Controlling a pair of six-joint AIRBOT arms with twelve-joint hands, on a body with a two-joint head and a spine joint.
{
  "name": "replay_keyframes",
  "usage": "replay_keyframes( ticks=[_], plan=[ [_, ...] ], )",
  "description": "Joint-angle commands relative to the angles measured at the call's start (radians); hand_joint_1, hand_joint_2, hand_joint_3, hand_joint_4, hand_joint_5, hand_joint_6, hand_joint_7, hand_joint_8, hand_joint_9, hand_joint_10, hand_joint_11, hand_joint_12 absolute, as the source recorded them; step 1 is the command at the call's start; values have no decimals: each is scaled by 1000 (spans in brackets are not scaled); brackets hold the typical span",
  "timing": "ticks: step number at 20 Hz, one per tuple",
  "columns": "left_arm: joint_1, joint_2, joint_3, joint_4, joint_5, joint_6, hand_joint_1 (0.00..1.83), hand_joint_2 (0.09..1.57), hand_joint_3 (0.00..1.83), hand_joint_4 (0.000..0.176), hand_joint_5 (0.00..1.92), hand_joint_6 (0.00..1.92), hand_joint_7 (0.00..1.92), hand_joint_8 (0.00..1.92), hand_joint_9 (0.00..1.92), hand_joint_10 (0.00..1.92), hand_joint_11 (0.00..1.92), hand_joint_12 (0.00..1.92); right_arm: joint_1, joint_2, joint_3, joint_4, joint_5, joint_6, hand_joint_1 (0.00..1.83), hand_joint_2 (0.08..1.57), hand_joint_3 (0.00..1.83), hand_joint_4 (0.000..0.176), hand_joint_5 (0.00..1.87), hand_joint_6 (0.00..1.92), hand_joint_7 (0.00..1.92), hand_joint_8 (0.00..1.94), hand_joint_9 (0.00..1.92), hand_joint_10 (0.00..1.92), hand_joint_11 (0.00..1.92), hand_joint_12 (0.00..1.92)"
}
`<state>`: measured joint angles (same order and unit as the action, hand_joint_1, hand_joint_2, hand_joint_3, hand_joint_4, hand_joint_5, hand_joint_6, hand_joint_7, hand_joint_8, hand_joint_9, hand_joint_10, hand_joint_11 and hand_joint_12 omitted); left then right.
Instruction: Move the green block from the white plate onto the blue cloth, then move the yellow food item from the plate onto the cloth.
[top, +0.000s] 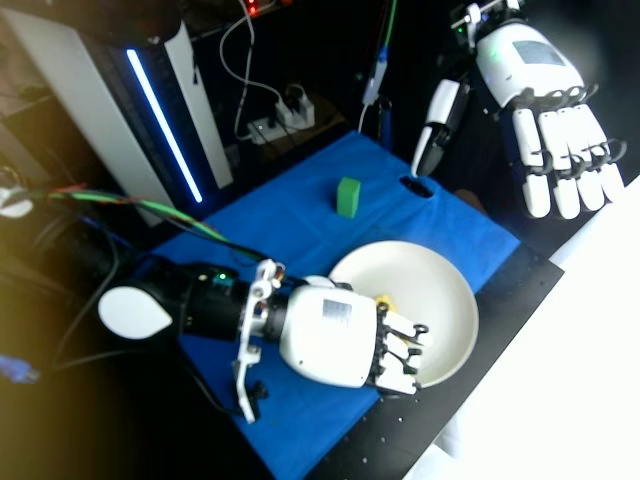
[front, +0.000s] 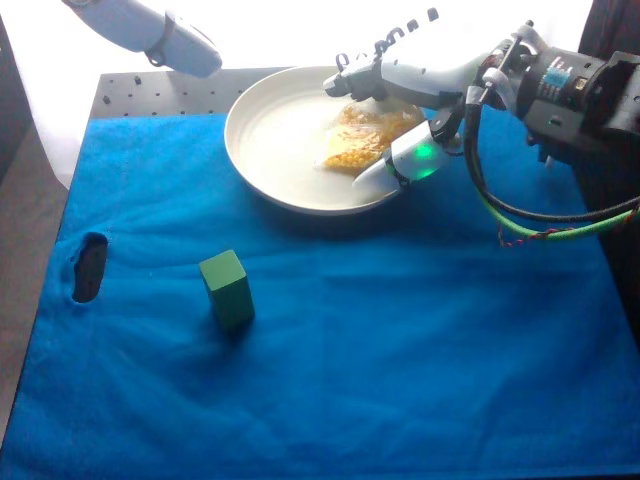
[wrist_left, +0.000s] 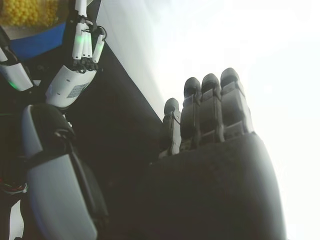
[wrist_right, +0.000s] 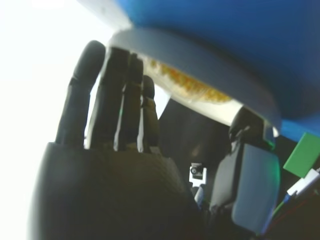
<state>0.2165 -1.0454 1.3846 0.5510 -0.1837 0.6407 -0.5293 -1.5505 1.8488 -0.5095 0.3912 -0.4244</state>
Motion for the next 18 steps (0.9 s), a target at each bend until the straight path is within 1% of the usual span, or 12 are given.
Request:
replay_keyframes(
  ticks=[1, 4, 6, 7, 8, 10, 12, 13, 15, 16, 17, 18],
  plan=[
    [-14, -5, 0, -9, -102, 3, 742, 823, 11, 141, 77, 0, 150, 1, 70, 1, 4, 2, 5, -2, 8, 24, 72, -1, 700, 830, 3, 0, 462, 4, 602, 0, 677, 151, 250, 1484],
    [-13, -8, 0, -9, -104, 3, 709, 820, 6, 150, 84, 4, 169, 8, 89, 8, 30, 13, 5, -2, 12, 24, 72, -1, 889, 904, 1, 0, 674, 11, 811, 17, 858, 152, 398, 1485],
    [-12, -8, 0, -9, -105, 3, 704, 810, 1, 158, 93, 6, 180, 10, 109, 14, 38, 16, 5, -2, 14, 23, 72, -1, 1062, 970, 0, 0, 864, 4, 1087, 35, 893, 931, 601, 1718],
    [-12, -8, 0, -9, -106, 3, 705, 805, 0, 152, 102, 9, 195, 14, 126, 18, 51, 22, 5, -2, 15, 21, 73, -1, 1221, 1078, 24, 0, 982, 500, 1004, 987, 755, 1242, 564, 1747],
    [-12, -8, 0, -9, -106, 3, 705, 805, 0, 155, 103, 8, 195, 12, 128, 17, 54, 23, 5, -2, 15, 17, 74, -1, 1251, 1114, 8, 0, 1041, 578, 935, 1253, 699, 1192, 516, 1686],
    [-7, -10, 2, -9, -106, 3, 704, 809, 1, 146, 93, 2, 198, 10, 132, 15, 52, 22, 8, -14, 35, -6, 117, -1, 1263, 1113, 0, 0, 1169, 417, 894, 1342, 686, 1403, 533, 1827],
    [-4, -12, 5, -9, -103, 3, 702, 814, 3, 134, 94, 2, 205, 11, 138, 15, 57, 23, 17, -16, 44, -10, 167, -1, 1254, 1135, 0, 0, 1143, 441, 832, 1439, 565, 1663, 492, 1917],
    [1, -14, 9, -9, -102, 2, 705, 819, 5, 131, 91, 1, 207, 11, 142, 15, 57, 23, 28, -16, 45, -10, 194, -1, 1256, 1126, 0, 0, 1173, 432, 836, 1396, 591, 1405, 427, 1784],
    [16, -14, 14, -20, -103, 2, 695, 807, 0, 135, 113, 9, 217, 11, 151, 14, 62, 25, 48, -15, 30, -10, 244, -1, 1252, 1115, 2, 0, 1161, 539, 849, 1314, 614, 1236, 393, 1714],
    [19, -14, 15, -22, -103, 2, 694, 799, 0, 137, 123, 11, 222, 11, 155, 14, 62, 25, 57, -8, 14, -10, 270, -1, 1247, 1144, 3, 0, 1096, 573, 808, 1440, 581, 1543, 465, 1880],
    [20, -14, 16, -24, -102, 2, 715, 783, 0, 154, 131, 12, 228, 11, 149, 9, 54, 22, 64, 6, -6, -8, 293, -1, 1190, 1097, 0, 0, 1059, 788, 740, 1583, 687, 1845, 718, 1913],
    [22, -14, 17, -26, -102, 2, 721, 784, 0, 156, 128, 9, 227, 9, 142, 5, 41, 16, 68, 24, -33, 0, 332, -1, 1177, 1088, 0, 0, 1047, 842, 726, 1694, 750, 1906, 830, 1919]
  ],
)
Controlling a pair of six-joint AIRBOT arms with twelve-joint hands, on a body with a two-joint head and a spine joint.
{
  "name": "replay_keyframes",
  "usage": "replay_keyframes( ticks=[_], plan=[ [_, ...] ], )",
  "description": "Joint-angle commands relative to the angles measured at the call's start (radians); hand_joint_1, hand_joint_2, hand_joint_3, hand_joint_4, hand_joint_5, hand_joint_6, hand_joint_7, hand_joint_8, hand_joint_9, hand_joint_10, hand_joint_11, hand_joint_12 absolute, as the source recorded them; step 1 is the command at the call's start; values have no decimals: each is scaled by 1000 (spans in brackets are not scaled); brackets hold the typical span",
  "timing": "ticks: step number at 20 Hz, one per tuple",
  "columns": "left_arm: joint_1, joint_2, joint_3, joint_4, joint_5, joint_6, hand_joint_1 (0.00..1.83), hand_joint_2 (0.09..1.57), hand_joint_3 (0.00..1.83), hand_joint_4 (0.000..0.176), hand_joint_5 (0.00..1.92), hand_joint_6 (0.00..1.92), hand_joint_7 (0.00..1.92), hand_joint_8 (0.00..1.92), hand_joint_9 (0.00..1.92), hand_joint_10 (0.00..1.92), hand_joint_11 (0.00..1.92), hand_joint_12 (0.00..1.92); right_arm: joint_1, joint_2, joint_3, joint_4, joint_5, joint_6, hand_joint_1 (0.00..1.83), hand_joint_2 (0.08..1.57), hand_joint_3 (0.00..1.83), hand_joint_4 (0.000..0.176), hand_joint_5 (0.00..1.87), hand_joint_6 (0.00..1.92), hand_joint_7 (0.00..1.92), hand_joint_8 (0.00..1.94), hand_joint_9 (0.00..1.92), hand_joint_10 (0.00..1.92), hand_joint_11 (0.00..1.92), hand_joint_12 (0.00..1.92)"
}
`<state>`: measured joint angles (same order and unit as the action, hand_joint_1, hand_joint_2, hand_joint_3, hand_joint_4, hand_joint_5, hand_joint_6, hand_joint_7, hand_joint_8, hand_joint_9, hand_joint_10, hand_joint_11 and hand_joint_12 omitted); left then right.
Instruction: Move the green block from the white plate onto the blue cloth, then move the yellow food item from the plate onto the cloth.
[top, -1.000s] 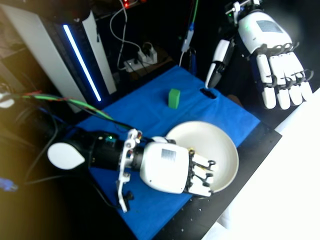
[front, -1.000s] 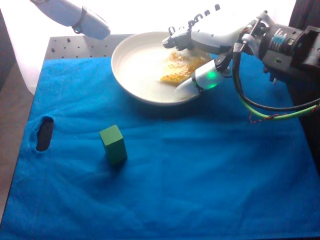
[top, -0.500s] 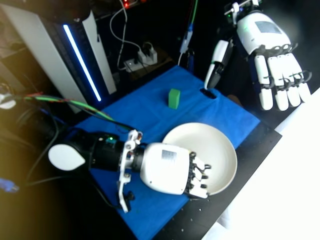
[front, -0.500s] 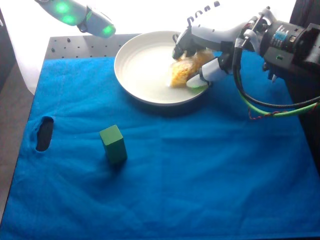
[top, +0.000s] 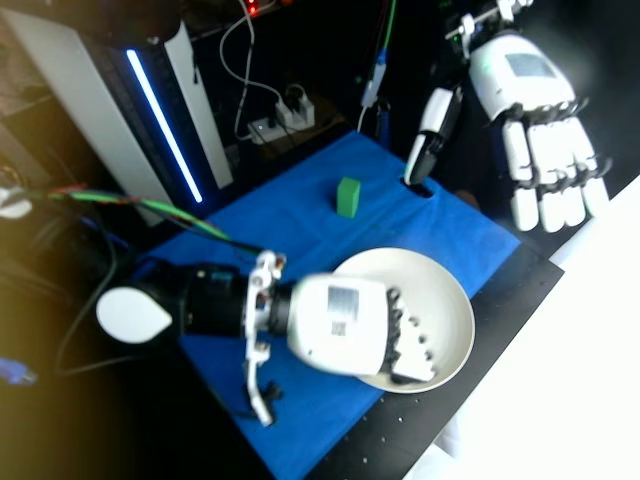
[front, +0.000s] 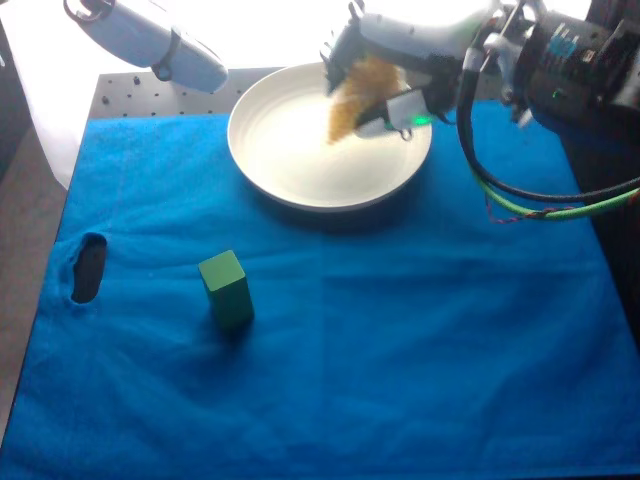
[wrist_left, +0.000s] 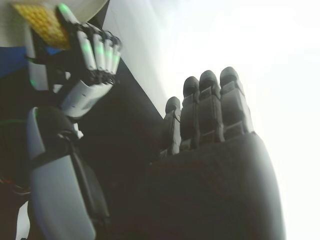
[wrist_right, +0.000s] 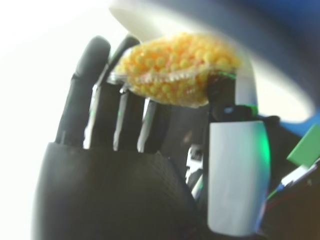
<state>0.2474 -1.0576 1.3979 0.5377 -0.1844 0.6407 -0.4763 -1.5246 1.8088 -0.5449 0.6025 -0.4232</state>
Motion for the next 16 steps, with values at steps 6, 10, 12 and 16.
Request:
replay_keyframes(
  ticks=[6, 10, 12, 16],
  plan=[
    [11, -1, 12, -37, -95, 2, 712, 778, 0, 125, 150, 10, 236, 6, 171, 12, 69, 27, 21, 109, -142, 33, 260, -3, 1268, 1095, 0, 0, 1223, 336, 932, 1271, 725, 1313, 569, 1743],
    [29, 6, 13, -63, -102, 2, 754, 797, 4, 129, 157, 7, 207, 0, 125, 0, 32, 11, 16, 224, -254, 12, 330, -3, 1230, 1123, 0, 0, 923, 932, 1010, 1085, 822, 908, 551, 1501],
    [39, 11, 13, -79, -107, 2, 755, 799, 4, 139, 149, 3, 205, 1, 125, 1, 31, 11, -1, 269, -311, 0, 355, -3, 1165, 1093, 0, 0, 1018, 899, 817, 210, 545, 470, 59, 1542],
    [49, 12, 13, -90, -117, 2, 781, 776, 0, 169, 169, 6, 230, 7, 137, 6, 21, 8, -55, 333, -388, -18, 369, -3, 1272, 1082, 0, 0, 1139, 487, 1023, 1147, 796, 1151, 539, 1617]
  ],
)
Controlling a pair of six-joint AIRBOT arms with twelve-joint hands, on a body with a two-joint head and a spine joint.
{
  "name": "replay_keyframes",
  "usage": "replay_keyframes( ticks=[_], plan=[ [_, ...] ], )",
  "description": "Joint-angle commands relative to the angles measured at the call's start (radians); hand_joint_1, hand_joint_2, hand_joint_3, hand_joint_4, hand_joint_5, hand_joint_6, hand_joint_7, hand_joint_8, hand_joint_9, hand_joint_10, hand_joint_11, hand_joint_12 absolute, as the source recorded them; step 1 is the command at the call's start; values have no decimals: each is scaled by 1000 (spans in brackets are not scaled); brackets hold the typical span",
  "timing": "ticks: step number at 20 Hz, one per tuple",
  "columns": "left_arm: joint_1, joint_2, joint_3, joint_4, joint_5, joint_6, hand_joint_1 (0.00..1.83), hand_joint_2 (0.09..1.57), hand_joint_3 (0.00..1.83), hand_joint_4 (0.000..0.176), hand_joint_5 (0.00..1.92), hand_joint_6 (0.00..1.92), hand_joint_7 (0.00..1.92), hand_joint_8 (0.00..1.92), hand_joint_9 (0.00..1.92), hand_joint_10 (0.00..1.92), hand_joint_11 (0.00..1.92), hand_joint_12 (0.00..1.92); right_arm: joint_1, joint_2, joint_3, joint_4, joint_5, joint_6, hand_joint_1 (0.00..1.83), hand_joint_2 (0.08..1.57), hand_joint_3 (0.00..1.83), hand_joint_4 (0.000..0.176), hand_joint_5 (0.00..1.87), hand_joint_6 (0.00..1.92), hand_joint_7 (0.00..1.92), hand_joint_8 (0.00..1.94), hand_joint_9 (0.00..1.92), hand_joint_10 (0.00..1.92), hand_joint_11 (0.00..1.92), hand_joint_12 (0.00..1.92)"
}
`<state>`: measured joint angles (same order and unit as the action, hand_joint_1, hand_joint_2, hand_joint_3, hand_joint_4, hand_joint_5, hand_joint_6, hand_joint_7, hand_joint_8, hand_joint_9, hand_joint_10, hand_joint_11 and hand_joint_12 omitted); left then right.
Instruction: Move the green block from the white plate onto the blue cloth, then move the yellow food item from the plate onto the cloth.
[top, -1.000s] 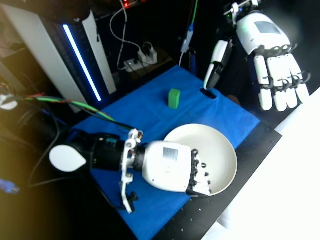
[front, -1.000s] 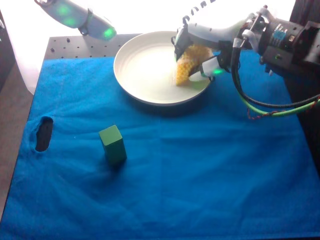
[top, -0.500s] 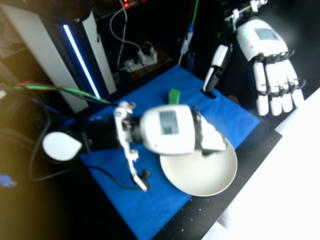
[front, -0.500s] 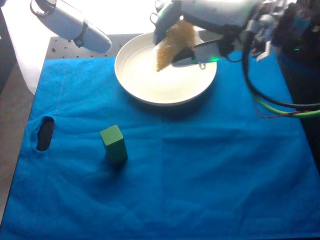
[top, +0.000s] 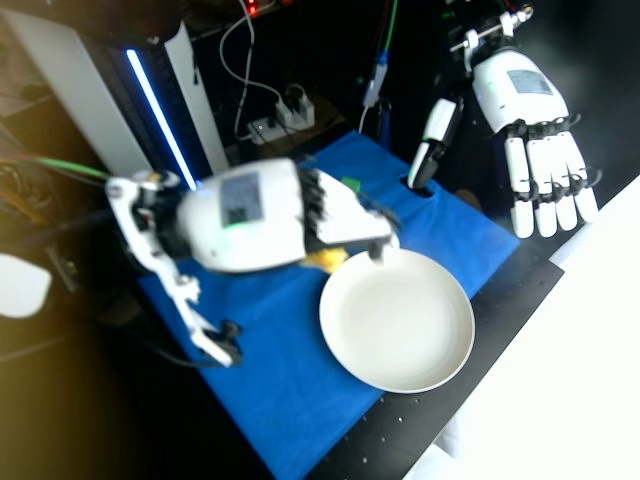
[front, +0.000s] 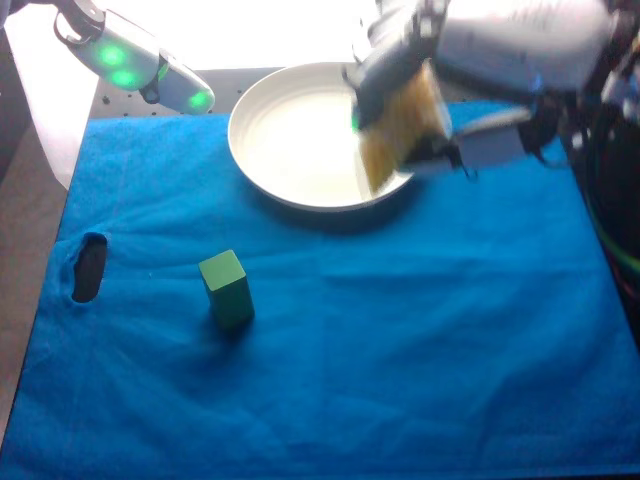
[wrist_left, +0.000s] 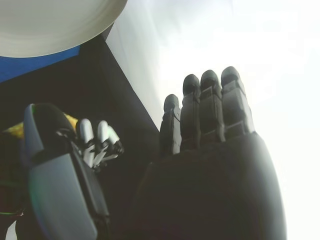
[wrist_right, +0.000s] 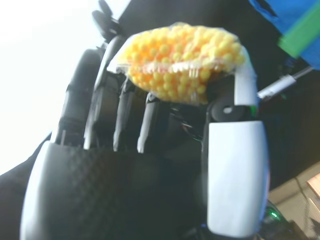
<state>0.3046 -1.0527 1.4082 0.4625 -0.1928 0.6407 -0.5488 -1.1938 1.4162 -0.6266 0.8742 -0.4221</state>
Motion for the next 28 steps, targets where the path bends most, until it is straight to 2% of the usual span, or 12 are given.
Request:
replay_keyframes(
  ticks=[1, 3, 7, 10, 12, 14, 18, 20, 22, 25, 27, 28],
  plan=[
    [-6, 7, 3, -15, -109, 2, 781, 776, 0, 169, 169, 6, 230, 7, 137, 6, 21, 8, 5, 9, -5, 63, 101, -4, 1272, 1082, 0, 0, 1139, 487, 1023, 1147, 796, 1151, 539, 1617],
    [-1, 7, 3, -21, -110, 2, 789, 768, 0, 167, 166, 3, 236, 7, 153, 10, 35, 14, -26, 15, -23, 57, 111, -4, 1259, 1074, 1, 0, 1072, 665, 1091, 977, 947, 819, 619, 1448],
    [4, 6, 3, -26, -113, 2, 780, 795, 2, 120, 156, 0, 265, 10, 209, 20, 64, 27, -71, 7, -37, 55, 115, -4, 1277, 1081, 3, 0, 1018, 696, 1113, 986, 962, 918, 599, 1462],
    [5, 6, 2, -26, -113, 2, 793, 799, 3, 106, 169, 5, 290, 15, 240, 24, 68, 28, -88, 1, -37, 54, 115, -4, 1262, 1085, 1, 0, 948, 892, 1152, 846, 1119, 380, 638, 1080],
    [7, 6, 2, -26, -112, 2, 788, 799, 2, 114, 168, 3, 293, 11, 238, 17, 67, 28, -90, 0, -37, 54, 115, -4, 1248, 1123, 1, 0, 853, 1014, 1071, 998, 1009, 298, 481, 1349],
    [12, 5, 2, -26, -112, 2, 786, 803, 4, 97, 168, 2, 297, 10, 245, 16, 69, 28, -90, 1, -36, 54, 115, -4, 951, 999, 0, 0, 716, 124, 931, 274, 853, 358, 340, 1581],
    [16, 2, 2, -27, -116, 2, 779, 804, 2, 92, 174, 3, 289, 4, 232, 6, 65, 26, -90, 2, -30, 54, 114, -4, 694, 859, 0, 0, 378, 0, 634, 0, 534, 315, 173, 1419],
    [19, 1, 1, -32, -128, 2, 751, 781, 0, 117, 172, 2, 289, 3, 239, 7, 65, 26, -90, 5, -29, 56, 114, -4, 664, 806, 0, 38, 257, 0, 475, 0, 475, 143, 76, 1373],
    [35, 5, -6, -48, -158, 1, 728, 792, 0, 135, 162, 0, 277, 0, 225, 1, 60, 25, -90, 12, -27, 91, 115, -4, 668, 804, 0, 114, 143, 0, 369, 0, 406, 62, 14, 1267],
    [67, 19, -19, -88, -219, 1, 687, 763, 0, 167, 154, 2, 254, 0, 159, 0, 39, 17, -91, 30, -27, 182, 122, -4, 691, 748, 0, 126, 36, 0, 242, 0, 329, 10, 0, 1124],
    [88, 39, -41, -123, -286, 1, 680, 749, 0, 140, 169, 7, 258, 3, 163, 4, 52, 22, -91, 57, -20, 278, 157, -4, 650, 695, 0, 117, 8, 1, 251, 5, 323, 5, 0, 1011],
    [96, 50, -50, -140, -317, 1, 668, 748, 0, 139, 146, 1, 219, 0, 148, 0, 23, 8, -91, 67, -17, 313, 171, -4, 652, 668, 0, 152, 9, 1, 184, 0, 280, 0, 0, 992]
  ],
)
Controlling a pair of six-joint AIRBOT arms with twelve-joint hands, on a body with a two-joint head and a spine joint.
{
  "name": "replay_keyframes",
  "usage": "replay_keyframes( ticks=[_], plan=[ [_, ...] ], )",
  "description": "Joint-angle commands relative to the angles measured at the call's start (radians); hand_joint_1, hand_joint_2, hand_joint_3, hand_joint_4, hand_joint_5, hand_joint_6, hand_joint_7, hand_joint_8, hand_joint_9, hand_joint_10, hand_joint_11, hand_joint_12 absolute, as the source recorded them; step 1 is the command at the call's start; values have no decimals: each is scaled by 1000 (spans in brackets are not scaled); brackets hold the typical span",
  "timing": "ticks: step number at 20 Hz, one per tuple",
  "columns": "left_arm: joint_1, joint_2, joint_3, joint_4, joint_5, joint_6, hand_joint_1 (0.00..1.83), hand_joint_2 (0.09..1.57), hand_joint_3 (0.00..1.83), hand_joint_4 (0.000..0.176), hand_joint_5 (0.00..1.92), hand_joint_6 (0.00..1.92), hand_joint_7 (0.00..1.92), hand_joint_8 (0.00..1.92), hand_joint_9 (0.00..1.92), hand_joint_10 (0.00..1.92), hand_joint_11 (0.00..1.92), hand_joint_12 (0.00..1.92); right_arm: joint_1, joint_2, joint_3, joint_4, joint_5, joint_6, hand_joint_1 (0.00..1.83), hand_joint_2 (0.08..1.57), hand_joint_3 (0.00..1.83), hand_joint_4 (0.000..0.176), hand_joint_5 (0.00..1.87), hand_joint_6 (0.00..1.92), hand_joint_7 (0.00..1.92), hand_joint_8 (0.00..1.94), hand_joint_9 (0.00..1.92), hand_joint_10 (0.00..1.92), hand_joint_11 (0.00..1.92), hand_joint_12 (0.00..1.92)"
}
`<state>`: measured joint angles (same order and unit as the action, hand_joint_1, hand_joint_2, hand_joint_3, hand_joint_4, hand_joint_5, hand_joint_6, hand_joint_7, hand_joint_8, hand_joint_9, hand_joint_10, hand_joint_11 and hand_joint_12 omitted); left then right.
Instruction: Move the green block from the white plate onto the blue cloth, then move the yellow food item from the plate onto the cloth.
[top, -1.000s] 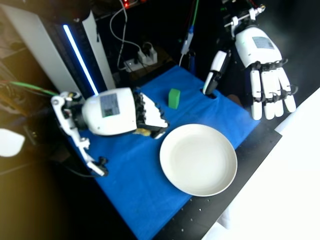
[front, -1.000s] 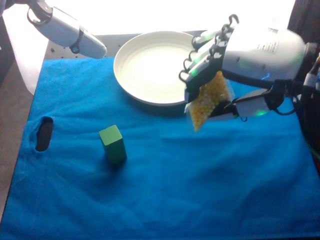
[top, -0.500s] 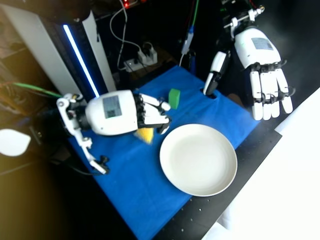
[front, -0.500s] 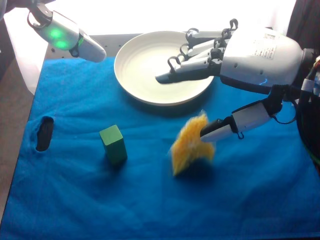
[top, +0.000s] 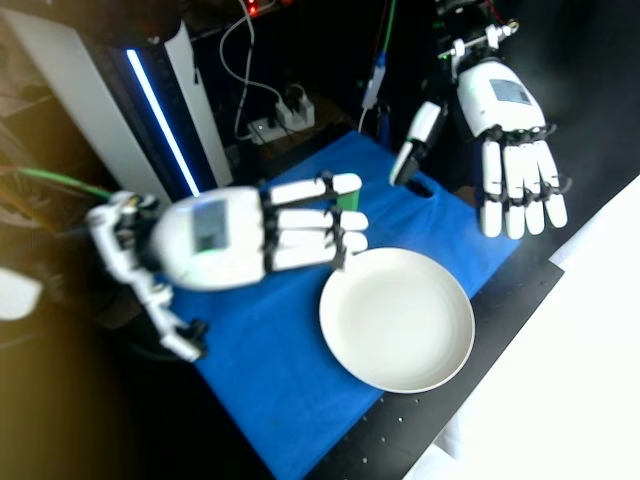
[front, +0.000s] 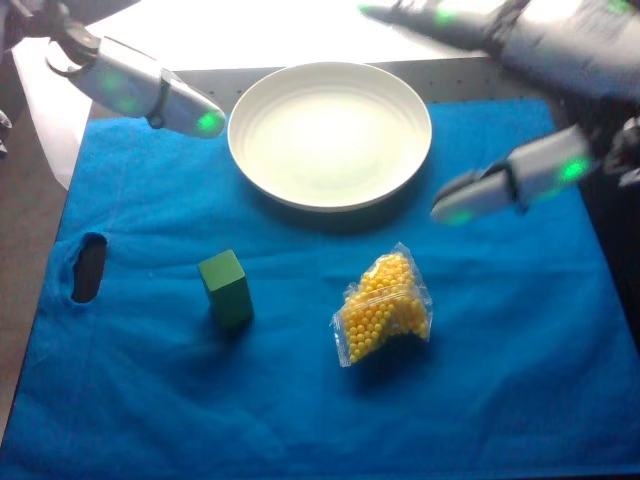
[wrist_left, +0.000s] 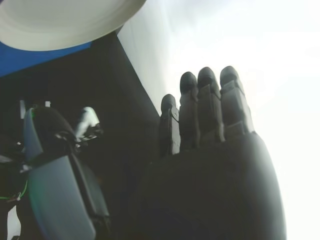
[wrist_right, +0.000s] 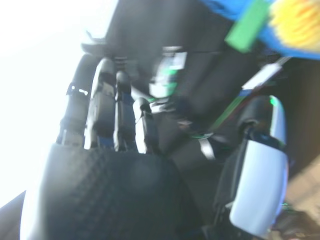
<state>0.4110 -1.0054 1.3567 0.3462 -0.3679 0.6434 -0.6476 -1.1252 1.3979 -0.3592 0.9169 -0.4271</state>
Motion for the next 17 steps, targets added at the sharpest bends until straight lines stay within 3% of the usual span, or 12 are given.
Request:
replay_keyframes(
  ticks=[1, 2, 3, 4, 5, 8, 9, 10, 12, 13, 14, 17],
  plan=[
    [3, 15, -10, -50, -190, -1, 660, 749, 0, 143, 136, 0, 207, 0, 123, 0, 16, 5, 8, 8, 3, 88, 144, 1, 658, 661, 0, 171, 1, 0, 135, 4, 237, 3, 0, 878],
    [22, 32, -28, -92, -248, 10, 631, 750, 0, 169, 119, 0, 180, 0, 78, 0, 2, 0, 8, 12, 8, 122, 159, 1, 649, 657, 0, 165, 0, 0, 123, 2, 233, 5, 0, 886],
    [49, 56, -55, -154, -330, 36, 591, 713, 0, 175, 91, 0, 172, 0, 70, 0, 0, 0, 8, 10, 21, 163, 188, 1, 630, 674, 2, 162, 0, 0, 132, 3, 201, 9, 0, 759],
    [73, 76, -77, -189, -401, 42, 558, 679, 0, 176, 38, 0, 166, 0, 79, 4, 0, 0, 8, 1, 36, 193, 209, 1, 618, 714, 8, 167, 0, 0, 138, 2, 180, 2, 0, 609],
    [91, 91, -96, -211, -466, 42, 527, 673, 0, 176, 14, 0, 136, 0, 74, 2, 0, 0, 9, -1, 42, 217, 230, 1, 610, 736, 7, 153, 0, 0, 138, 1, 181, 2, 0, 608],
    [103, 107, -134, -225, -603, 42, 432, 762, 15, 176, 0, 0, 81, 0, 74, 5, 50, 22, 9, 0, 45, 295, 324, 1, 656, 718, 1, 174, 0, 0, 132, 1, 168, 1, 0, 676],
    [103, 109, -144, -225, -635, 42, 403, 794, 25, 162, 0, 0, 77, 0, 78, 6, 41, 18, 9, 0, 45, 316, 354, 1, 597, 782, 12, 176, 0, 0, 149, 3, 163, 0, 0, 604],
    [104, 111, -153, -225, -670, 43, 416, 811, 26, 163, 0, 0, 64, 0, 60, 1, 10, 5, 9, 1, 44, 334, 391, 1, 591, 818, 11, 176, 0, 0, 153, 2, 156, 1, 0, 527],
    [107, 114, -164, -226, -723, 43, 503, 826, 16, 122, 0, 0, 89, 12, 80, 13, 30, 13, 9, 8, 30, 355, 443, 1, 557, 759, 2, 176, 0, 0, 117, 0, 157, 2, 0, 699],
    [108, 117, -171, -227, -745, 43, 503, 826, 16, 122, 0, 0, 89, 12, 80, 13, 30, 13, 9, 16, 19, 365, 470, 1, 557, 759, 2, 176, 0, 0, 117, 0, 157, 2, 0, 699],
    [108, 122, -178, -229, -771, 43, 502, 810, 6, 143, 0, 0, 90, 10, 61, 3, 17, 7, 9, 28, 4, 376, 498, 1, 563, 769, 5, 176, 0, 0, 85, 0, 151, 0, 0, 718],
    [142, 149, -221, -266, -917, 68, 497, 794, 1, 122, 1, 0, 132, 18, 102, 15, 55, 25, 9, 88, -53, 426, 607, 1, 556, 752, 4, 176, 0, 0, 115, 0, 200, 3, 0, 894]
  ],
)
